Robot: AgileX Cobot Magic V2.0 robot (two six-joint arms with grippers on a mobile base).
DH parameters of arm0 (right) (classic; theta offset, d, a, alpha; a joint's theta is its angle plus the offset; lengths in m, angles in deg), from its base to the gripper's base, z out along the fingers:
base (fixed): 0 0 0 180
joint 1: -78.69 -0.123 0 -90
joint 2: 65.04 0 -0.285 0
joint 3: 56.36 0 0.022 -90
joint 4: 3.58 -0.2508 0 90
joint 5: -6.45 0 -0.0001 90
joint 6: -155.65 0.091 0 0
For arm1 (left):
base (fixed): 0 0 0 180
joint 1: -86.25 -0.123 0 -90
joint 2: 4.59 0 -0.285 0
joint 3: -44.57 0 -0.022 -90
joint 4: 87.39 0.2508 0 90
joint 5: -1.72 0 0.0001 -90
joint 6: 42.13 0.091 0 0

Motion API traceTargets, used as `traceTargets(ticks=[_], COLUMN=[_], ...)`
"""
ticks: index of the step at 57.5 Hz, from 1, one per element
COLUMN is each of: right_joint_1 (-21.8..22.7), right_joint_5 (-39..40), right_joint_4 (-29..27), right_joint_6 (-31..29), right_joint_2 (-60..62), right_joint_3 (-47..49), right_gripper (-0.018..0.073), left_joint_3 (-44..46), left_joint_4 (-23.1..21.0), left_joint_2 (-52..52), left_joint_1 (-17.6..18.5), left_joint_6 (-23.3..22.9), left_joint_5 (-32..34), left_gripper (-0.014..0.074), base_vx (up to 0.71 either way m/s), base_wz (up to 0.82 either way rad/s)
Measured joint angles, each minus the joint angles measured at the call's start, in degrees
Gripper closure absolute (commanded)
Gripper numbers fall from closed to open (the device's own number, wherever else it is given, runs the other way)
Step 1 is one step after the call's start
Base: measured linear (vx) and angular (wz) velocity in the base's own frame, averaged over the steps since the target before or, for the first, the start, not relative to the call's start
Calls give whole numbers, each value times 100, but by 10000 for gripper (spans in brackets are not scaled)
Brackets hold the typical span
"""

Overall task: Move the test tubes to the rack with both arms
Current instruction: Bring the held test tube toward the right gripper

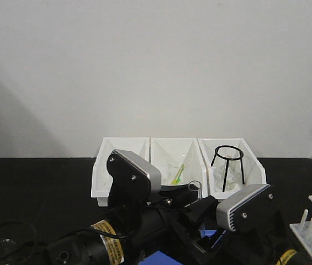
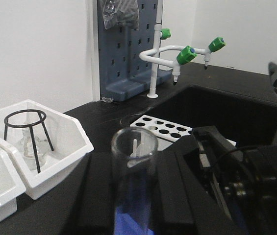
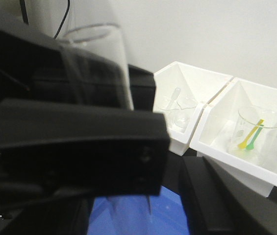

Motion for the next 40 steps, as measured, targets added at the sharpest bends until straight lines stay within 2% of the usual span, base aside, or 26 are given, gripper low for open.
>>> traceTargets(ticks=[14,40], right_joint_1=[0,-45], right_joint_5=[0,10], right_joint_4=[0,109], right_joint_6=[5,-12], right_joint_2=[0,0], right_joint_3=[0,0], right_gripper=[190,571], left_joint_3=[0,11], left_joint_4=[6,6], left_joint_2=[0,0], left_joint_1=[28,28], left_joint_6=[51,90], left_joint_5=[-177,-189], left_gripper=[617,617], base_vx=[0,0], base_wz=[0,0])
